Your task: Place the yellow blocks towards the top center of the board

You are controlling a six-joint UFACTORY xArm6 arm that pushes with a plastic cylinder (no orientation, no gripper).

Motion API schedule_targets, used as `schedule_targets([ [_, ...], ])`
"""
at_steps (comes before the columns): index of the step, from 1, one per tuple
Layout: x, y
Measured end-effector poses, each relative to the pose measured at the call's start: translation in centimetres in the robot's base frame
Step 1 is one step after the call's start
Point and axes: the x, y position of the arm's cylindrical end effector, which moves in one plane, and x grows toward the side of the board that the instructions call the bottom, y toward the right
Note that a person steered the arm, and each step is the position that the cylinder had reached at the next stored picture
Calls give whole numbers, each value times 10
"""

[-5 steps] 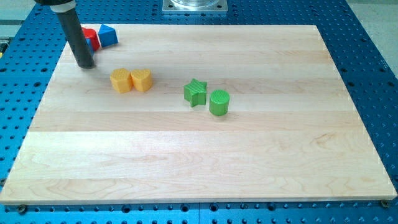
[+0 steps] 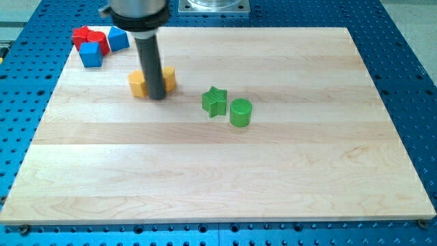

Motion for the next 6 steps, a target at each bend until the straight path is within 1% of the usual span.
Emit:
schedule_targets([
  [1,23,-5],
  [2,-6,3],
  [3,-54,59],
  [4,-73,101],
  [5,-43,100],
  [6,-49,120],
])
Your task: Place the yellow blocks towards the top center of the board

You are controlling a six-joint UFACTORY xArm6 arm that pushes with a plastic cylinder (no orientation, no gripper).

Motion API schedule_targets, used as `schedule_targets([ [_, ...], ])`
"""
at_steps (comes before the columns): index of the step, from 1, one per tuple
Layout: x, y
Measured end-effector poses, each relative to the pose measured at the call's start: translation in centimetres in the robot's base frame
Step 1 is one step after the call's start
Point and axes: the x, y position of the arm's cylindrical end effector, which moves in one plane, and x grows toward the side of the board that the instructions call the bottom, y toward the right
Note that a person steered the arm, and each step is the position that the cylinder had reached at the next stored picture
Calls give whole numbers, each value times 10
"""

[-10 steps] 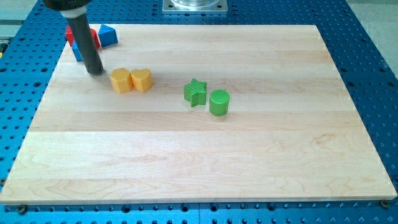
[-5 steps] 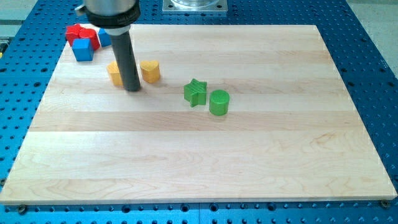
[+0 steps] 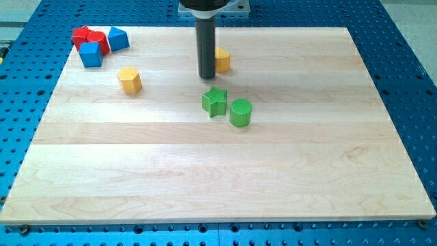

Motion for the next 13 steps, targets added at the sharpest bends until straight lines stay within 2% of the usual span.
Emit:
schedule_targets([
  [1,-33,13],
  [2,-46,27],
  [5,-35,80],
  [6,-62,46],
  [7,-57,35],
  [9,-17,47],
  [10,47,-36],
  [11,80,-118],
  [12,99,-192],
  [13,83,-223],
])
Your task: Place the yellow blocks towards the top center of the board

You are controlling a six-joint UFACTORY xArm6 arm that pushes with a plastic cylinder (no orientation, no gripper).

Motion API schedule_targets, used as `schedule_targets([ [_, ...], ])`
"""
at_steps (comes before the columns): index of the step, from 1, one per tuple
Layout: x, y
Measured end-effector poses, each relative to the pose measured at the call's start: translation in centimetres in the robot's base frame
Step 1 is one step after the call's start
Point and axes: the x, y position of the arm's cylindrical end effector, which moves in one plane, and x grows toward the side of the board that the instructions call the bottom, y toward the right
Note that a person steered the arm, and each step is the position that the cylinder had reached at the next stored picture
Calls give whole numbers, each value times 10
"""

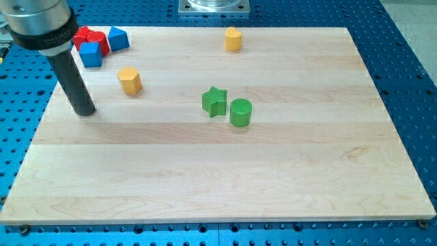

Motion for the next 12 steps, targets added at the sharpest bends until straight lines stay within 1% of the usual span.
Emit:
schedule_targets([
  [1,-48,57],
  [2,-87,73],
  [3,-91,130],
  [4,-85,143],
  [5,-48,111],
  [6,-37,166],
  [7,-84,177],
  [8,-106,198],
  [9,-115,222],
  [10,-123,222],
  [11,-85,274],
  [12,-58,368],
])
